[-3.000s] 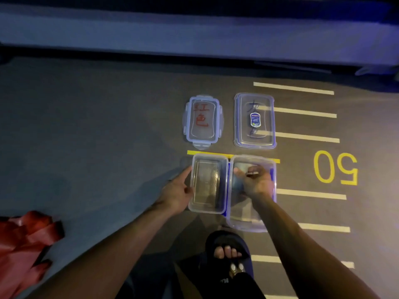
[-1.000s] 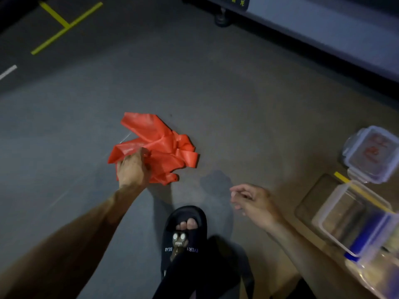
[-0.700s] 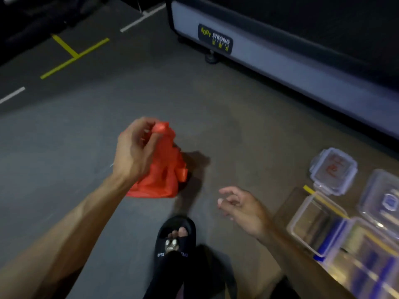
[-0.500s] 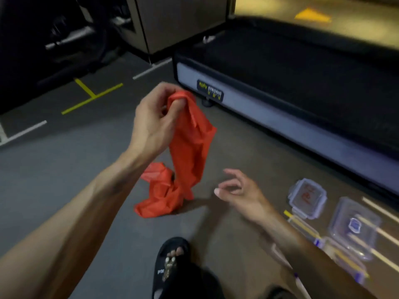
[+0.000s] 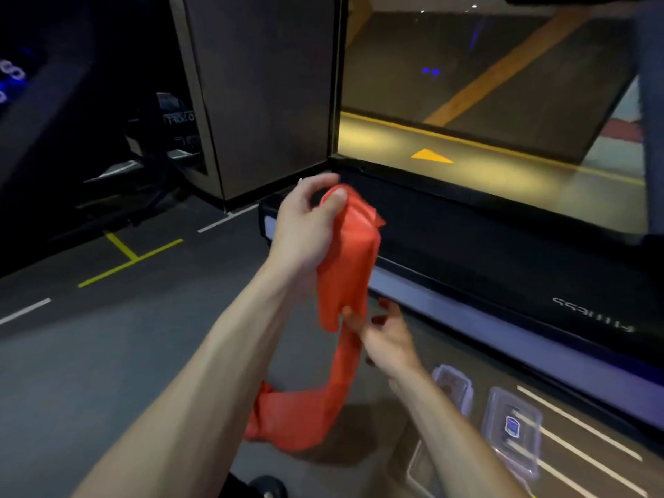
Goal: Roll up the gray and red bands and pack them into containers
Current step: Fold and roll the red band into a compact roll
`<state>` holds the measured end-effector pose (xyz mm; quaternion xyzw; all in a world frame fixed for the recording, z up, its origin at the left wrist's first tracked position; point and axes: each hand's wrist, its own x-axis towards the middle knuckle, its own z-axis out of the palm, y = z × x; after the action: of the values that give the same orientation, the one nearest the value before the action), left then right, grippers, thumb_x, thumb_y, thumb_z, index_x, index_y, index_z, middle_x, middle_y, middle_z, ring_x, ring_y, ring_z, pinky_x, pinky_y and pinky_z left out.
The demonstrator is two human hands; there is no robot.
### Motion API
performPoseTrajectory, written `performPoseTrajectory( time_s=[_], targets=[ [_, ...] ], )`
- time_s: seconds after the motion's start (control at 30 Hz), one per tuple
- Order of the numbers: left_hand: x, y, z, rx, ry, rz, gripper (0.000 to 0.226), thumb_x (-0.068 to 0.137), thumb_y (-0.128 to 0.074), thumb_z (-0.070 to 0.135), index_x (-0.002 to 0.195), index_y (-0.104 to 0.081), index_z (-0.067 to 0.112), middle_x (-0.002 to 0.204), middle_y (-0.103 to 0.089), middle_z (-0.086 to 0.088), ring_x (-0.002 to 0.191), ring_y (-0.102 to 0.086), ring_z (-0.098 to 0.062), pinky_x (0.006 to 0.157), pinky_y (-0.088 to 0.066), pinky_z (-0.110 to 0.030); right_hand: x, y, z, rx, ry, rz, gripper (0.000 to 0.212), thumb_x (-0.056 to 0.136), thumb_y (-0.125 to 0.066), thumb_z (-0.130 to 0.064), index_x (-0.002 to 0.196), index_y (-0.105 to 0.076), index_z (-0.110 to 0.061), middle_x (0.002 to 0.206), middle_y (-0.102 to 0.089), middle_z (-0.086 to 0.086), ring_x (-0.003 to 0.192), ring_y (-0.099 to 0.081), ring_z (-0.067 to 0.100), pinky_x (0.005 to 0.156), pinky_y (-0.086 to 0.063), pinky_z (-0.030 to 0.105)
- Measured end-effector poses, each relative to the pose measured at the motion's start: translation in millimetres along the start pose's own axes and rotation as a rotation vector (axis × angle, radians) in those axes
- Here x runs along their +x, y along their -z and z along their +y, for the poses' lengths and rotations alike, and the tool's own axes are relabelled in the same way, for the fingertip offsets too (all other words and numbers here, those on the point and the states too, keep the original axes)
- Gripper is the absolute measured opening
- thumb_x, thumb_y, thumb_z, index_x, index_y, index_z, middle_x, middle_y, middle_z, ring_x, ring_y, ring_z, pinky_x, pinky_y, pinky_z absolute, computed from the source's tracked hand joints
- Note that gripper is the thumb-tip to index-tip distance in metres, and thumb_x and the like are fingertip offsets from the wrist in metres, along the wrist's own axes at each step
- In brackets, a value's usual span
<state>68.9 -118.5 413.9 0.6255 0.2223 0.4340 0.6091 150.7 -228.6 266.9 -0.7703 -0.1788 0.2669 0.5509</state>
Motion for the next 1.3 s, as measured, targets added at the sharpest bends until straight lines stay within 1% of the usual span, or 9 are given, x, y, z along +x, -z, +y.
performPoseTrajectory(
  time_s=[0.17,0.37,0.47,0.53,0.77,0.93,1.07,1.2,1.3],
  targets=[
    [-20,3,-34,-0.247,0.306,-0.048,0.041,0.098,-0.048,-0.004,0.13,-0.065,0.015,0.078,-0.054,-0.005,0.061,-0.047,-0.013,0.059,-0.04,-0.028,-6,28,-3,0.117,0.002,0.132,0.037,0.094,-0.071,-0.042,0.118,-0.058,-0.017,0.107,-0.069,0.007,0.09,-0.069,0.023,0.086,-0.058,0.044],
    [-28,5,-33,-0.504,0.417,-0.119,0.038,0.103,-0.047,0.001,0.137,-0.058,0.013,0.077,-0.058,-0.005,0.071,-0.06,-0.018,0.059,-0.056,-0.034,-26,39,-28,0.138,0.274,-0.193,0.035,0.095,-0.071,-0.037,0.124,-0.063,-0.019,0.104,-0.073,-0.012,0.091,-0.068,-0.002,0.076,-0.05,0.01],
    [-31,4,-30,-0.629,0.422,-0.124,0.041,0.101,-0.049,0.002,0.14,-0.054,0.014,0.09,-0.063,-0.007,0.094,-0.061,-0.027,0.067,-0.061,-0.045,-22,26,-10,-0.087,0.243,-0.254,0.062,0.075,-0.092,-0.036,0.127,-0.06,-0.022,0.105,-0.073,-0.009,0.09,-0.07,0.005,0.083,-0.059,0.028],
    [-33,4,-28,-0.679,0.427,-0.145,0.043,0.1,-0.052,0.004,0.141,-0.053,0.015,0.102,-0.064,-0.009,0.101,-0.062,-0.028,0.07,-0.061,-0.047,-17,17,-1,-0.123,0.229,-0.214,0.035,0.081,-0.087,-0.024,0.108,-0.068,-0.012,0.081,-0.072,-0.006,0.066,-0.066,0.006,0.068,-0.056,0.031],
    [-10,28,-57,-0.12,0.367,0.126,0.06,0.095,-0.052,-0.002,0.149,-0.046,0.022,0.096,-0.061,-0.006,0.08,-0.062,-0.021,0.076,-0.057,-0.038,-27,39,-29,0.208,0.098,-0.262,0.012,0.092,-0.071,-0.009,0.08,-0.074,-0.01,0.067,-0.069,0.003,0.054,-0.064,0.01,0.053,-0.057,0.029],
    [-13,43,-88,0.609,0.301,-0.282,0.049,0.101,-0.059,0.017,0.148,-0.049,0.017,0.128,-0.066,-0.007,0.11,-0.064,-0.023,0.098,-0.048,-0.031,-50,58,-58,0.382,0.002,-0.504,0.027,0.095,-0.062,-0.023,0.103,-0.067,0.002,0.052,-0.055,0.003,0.03,-0.043,0.009,0.036,-0.049,0.025],
    [-24,51,-90,1.086,0.23,-0.607,0.015,0.105,-0.051,0.027,0.106,-0.066,0.023,0.107,-0.076,0.002,0.101,-0.068,-0.019,0.087,-0.048,-0.023,-54,62,-67,0.517,-0.069,-0.476,0.037,0.101,-0.05,-0.029,0.08,-0.073,-0.01,0.039,-0.046,-0.001,0.026,-0.036,0.007,0.032,-0.039,0.02],
    [-40,44,-83,0.726,0.156,-0.868,0.078,0.087,-0.081,0.02,0.151,-0.038,0.036,0.14,-0.053,0.014,0.128,-0.052,-0.002,0.091,-0.039,-0.004,-54,65,-68,0.607,-0.197,-0.497,0.055,0.099,-0.048,-0.038,0.06,-0.074,-0.008,0.044,-0.048,0.004,0.026,-0.034,0.01,0.031,-0.037,0.021],
    [-56,24,-76,0.416,0.114,-0.888,0.104,0.074,-0.092,0.021,0.154,-0.029,0.041,0.146,-0.05,0.018,0.135,-0.048,0.002,0.114,-0.04,-0.025,-58,65,-71,0.609,-0.223,-0.554,0.055,0.1,-0.046,-0.042,0.074,-0.071,-0.001,0.042,-0.046,0.007,0.024,-0.037,0.013,0.028,-0.034,0.018]
  ],
)
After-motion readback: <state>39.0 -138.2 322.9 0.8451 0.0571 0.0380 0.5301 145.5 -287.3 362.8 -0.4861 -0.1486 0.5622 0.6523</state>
